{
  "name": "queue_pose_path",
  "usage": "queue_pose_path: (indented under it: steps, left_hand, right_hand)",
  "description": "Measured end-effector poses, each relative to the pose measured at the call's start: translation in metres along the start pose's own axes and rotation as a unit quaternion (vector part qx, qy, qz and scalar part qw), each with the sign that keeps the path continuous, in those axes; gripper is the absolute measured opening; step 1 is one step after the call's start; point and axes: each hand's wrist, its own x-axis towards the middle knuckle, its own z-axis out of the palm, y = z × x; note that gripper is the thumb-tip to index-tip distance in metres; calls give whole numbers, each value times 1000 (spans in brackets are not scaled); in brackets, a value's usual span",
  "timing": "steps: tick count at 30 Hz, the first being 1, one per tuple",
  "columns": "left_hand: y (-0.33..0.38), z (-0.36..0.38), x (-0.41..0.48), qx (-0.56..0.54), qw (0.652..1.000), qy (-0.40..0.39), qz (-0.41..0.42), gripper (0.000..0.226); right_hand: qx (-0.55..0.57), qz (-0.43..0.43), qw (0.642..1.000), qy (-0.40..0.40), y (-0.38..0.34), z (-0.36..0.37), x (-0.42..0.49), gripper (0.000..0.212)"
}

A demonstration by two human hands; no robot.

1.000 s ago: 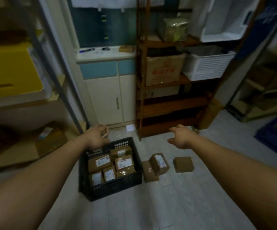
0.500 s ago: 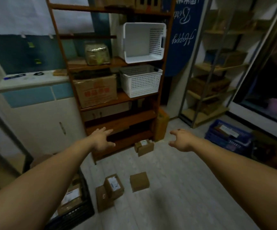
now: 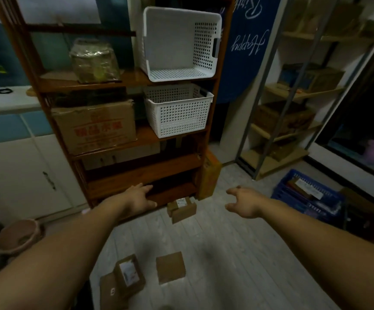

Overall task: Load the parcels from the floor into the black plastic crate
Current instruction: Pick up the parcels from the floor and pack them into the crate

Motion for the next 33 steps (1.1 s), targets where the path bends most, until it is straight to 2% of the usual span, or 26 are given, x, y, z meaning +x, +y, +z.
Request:
queue_pose_path:
  steps: [7,12,15,18,23,27,30,33]
  left_hand:
    - [46,-22,125,-28,999,-42,10,75]
    - [67,-24,175,-42,998,-42,-3,74]
    - [68,-13,200,-27,998,-31,-39,74]
    - [65,8,226,-28,994,-35,-96,73]
    - [80,50,255,-109,975,-39,-188,73]
    - [92,93,286,-128,959,-80,-241,76]
    - [90,126,323,-155,953,-84,-248,78]
    - [77,166,374,-201,945,-52,-255,78]
  right_hand:
    - [14,22,999,-19,35,-46,105,67]
    - [49,23,998,-40,55,-58,170,72]
    - [84,4,995,-51,60,-50,214,72]
    - [86,-60,990,-96,59,-30,257,63]
    - [80,-127,976,-156,79,17,325,65]
    - [112,-62,963,-238,114,48,383,71]
    - [184,-15,953,-240,128,74,432,69]
    - [248,10,944,-220,132,115,487,66]
